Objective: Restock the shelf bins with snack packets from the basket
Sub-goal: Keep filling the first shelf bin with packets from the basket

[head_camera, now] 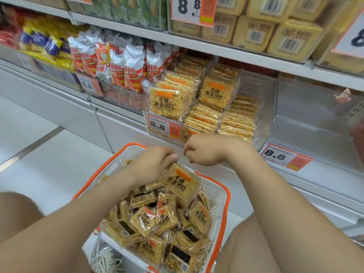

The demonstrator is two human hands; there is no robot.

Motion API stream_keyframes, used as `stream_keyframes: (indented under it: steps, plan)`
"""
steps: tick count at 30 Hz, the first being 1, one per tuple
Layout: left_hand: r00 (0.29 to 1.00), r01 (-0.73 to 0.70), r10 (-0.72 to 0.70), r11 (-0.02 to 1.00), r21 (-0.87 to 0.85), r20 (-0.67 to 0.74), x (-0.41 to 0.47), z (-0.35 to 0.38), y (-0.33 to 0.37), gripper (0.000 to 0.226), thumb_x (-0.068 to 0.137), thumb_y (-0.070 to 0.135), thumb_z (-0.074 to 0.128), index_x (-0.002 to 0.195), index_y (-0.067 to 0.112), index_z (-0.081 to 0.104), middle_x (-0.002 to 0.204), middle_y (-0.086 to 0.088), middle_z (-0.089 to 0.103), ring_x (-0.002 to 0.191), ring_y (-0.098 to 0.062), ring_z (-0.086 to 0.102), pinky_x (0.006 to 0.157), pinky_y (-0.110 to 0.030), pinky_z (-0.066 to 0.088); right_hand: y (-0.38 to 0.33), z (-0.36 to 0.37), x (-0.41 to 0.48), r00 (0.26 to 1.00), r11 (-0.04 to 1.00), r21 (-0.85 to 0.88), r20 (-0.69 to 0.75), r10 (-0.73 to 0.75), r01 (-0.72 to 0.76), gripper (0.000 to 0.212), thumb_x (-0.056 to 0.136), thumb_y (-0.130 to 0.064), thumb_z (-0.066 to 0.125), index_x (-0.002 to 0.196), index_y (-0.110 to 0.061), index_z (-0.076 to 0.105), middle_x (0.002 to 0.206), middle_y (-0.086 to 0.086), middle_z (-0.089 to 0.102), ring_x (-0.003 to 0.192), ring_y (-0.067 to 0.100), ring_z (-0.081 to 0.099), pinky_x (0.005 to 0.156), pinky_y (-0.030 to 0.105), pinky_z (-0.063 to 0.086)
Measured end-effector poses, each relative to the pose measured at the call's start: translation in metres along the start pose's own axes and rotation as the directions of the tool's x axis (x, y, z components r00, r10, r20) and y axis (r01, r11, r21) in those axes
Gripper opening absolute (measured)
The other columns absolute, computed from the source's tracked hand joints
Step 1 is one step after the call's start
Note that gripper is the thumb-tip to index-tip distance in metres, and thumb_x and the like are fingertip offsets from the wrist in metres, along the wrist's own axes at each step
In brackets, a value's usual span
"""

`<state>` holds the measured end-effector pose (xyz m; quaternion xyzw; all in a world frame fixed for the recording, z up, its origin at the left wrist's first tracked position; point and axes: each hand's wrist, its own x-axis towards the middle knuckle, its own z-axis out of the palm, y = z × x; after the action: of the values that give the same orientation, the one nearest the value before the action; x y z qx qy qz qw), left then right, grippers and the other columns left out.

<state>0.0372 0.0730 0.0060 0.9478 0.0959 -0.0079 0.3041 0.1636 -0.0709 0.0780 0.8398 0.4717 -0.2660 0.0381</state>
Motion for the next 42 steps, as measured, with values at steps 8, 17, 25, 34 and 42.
stream_keyframes:
  steps: [8, 17, 25, 34, 42]
  plan:
    - [0.941, -0.047, 0.013, 0.995, -0.093, -0.338, 0.002, -0.045, 0.046, 0.045, 0.112, 0.034, 0.044, 0.074, 0.015, 0.054, 0.065, -0.008, 0.058, 0.06, -0.02, 0.052, 0.06, -0.039, 0.038, -0.001, -0.027, -0.038, 0.97, 0.958, 0.254, -0.234, -0.072, 0.132, 0.025, 0.099, -0.024, 0.055, 0.084, -0.01, 0.07, 0.064, -0.002, 0.057, 0.053, 0.01, 0.047, 0.053, 0.03, 0.04]
    - [0.786, -0.152, 0.203, 0.979, 0.136, -0.583, 0.02, -0.064, 0.07, 0.028, 0.11, 0.03, 0.046, 0.132, 0.016, 0.056, 0.123, -0.002, 0.056, 0.106, -0.025, 0.057, 0.089, -0.048, 0.051, 0.012, -0.05, -0.056, 0.73, 0.745, 0.651, -0.578, 0.365, 0.143, 0.012, 0.092, -0.038, 0.068, 0.092, -0.03, 0.078, 0.092, -0.014, 0.073, 0.071, 0.006, 0.068, 0.065, 0.027, 0.053]
    - [0.848, -0.022, 0.196, 0.941, 0.337, -0.492, 0.048, -0.065, 0.072, 0.055, 0.091, 0.017, 0.067, 0.143, 0.019, 0.047, 0.15, -0.01, 0.036, 0.139, -0.035, 0.03, 0.111, -0.053, 0.035, 0.045, -0.055, -0.01, 0.453, 0.828, 0.526, -0.701, 0.551, -0.192, 0.035, 0.101, -0.017, 0.057, 0.136, -0.023, 0.06, 0.136, 0.011, 0.057, 0.127, 0.038, 0.05, 0.098, 0.043, 0.042]
    - [0.86, -0.086, 0.227, 0.947, 0.309, -0.457, 0.051, -0.055, 0.062, 0.071, 0.088, 0.006, 0.065, 0.152, 0.019, 0.035, 0.146, -0.009, 0.041, 0.136, -0.032, 0.034, 0.111, -0.046, 0.038, 0.044, -0.056, 0.007, 0.341, 0.804, 0.59, -0.742, 0.577, -0.077, 0.041, 0.092, 0.001, 0.069, 0.125, -0.023, 0.066, 0.138, 0.011, 0.041, 0.12, 0.032, 0.056, 0.092, 0.03, 0.042]
    - [0.855, -0.106, 0.223, 0.959, 0.261, -0.469, 0.053, -0.054, 0.062, 0.069, 0.09, 0.006, 0.066, 0.151, 0.019, 0.037, 0.147, -0.008, 0.039, 0.137, -0.03, 0.032, 0.11, -0.043, 0.037, 0.048, -0.046, 0.013, 0.288, 0.858, 0.508, -0.813, 0.506, -0.072, 0.042, 0.094, 0.005, 0.067, 0.126, -0.022, 0.071, 0.134, 0.006, 0.049, 0.114, 0.025, 0.062, 0.099, 0.025, 0.046]
